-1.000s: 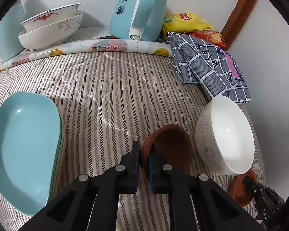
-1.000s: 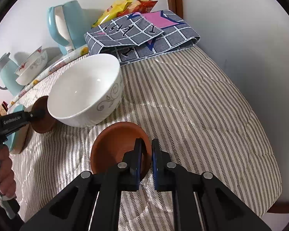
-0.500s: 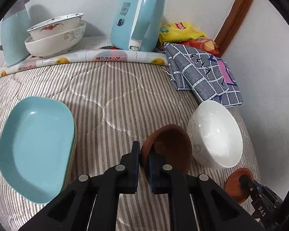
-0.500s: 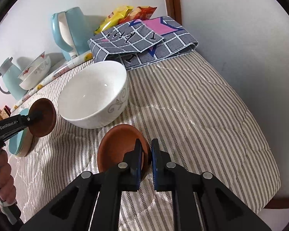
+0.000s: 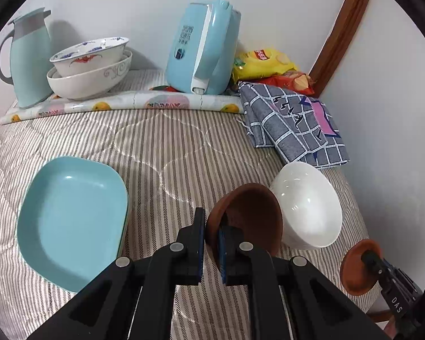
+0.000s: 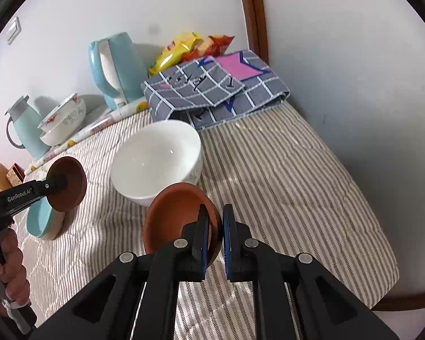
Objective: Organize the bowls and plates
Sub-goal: 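Carry the right gripper's brown bowl over the white bowl while the left gripper holds its brown bowl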
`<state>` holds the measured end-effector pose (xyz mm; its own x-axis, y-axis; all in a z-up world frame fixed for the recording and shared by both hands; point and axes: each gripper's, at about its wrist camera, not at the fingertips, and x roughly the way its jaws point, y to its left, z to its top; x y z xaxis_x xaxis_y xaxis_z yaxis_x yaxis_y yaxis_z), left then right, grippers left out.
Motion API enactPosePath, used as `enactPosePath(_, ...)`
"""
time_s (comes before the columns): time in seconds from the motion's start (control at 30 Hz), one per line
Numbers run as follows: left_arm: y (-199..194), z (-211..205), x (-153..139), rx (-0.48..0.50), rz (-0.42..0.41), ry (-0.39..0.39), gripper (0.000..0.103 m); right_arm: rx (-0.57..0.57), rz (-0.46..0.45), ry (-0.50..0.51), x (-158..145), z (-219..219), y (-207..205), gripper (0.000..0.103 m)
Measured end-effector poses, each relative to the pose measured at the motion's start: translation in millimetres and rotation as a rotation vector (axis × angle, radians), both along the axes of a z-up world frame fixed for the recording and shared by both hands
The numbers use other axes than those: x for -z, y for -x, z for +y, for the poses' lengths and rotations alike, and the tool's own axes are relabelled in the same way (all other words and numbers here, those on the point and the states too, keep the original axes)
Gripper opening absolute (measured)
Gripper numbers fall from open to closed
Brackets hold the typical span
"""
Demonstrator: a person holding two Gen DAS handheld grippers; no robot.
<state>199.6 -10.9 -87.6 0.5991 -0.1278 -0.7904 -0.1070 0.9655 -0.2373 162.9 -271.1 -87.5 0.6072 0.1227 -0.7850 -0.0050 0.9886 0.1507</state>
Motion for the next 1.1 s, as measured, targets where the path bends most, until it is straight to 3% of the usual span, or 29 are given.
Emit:
enactPosePath(0.5, -0.2, 8.4, -29.2, -0.002, -0.051, -0.022, 0.008, -0.02, -0.078, 0.013, -34.2, 19.9, -19.0, 0.009)
enactPosePath(1.1, -21.2, 39.7, -27.4, -0.043, -0.038, -0.011, 0.008, -0.06, -0.038, 0.03, -18.2, 49.9, -61.0, 0.009)
